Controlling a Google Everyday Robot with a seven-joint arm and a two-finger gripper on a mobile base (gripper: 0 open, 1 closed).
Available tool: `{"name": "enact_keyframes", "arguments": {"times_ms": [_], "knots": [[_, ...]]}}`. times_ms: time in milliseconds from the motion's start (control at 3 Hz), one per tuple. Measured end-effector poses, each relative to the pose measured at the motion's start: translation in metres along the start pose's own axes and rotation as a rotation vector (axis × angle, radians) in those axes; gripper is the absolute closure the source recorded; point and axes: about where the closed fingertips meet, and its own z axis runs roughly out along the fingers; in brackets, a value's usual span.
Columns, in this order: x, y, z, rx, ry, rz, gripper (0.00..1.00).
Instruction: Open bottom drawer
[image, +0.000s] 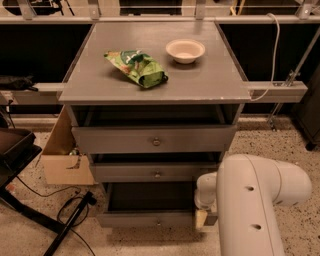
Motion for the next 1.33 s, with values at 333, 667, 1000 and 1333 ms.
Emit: {"name": "enact_keyframes", "arguments": {"times_ms": [333, 667, 1000, 1333], "knots": [[0.0, 0.0, 0.0, 0.0, 0.0, 0.0, 0.0], [0.001, 0.004, 0.006, -0.022, -0.018, 0.005, 0.0], [0.004, 0.08, 0.03, -0.183, -0.069, 0.041, 0.23], [0.0, 0.107, 0.036, -0.245, -0.091, 0.051, 0.46]]}}
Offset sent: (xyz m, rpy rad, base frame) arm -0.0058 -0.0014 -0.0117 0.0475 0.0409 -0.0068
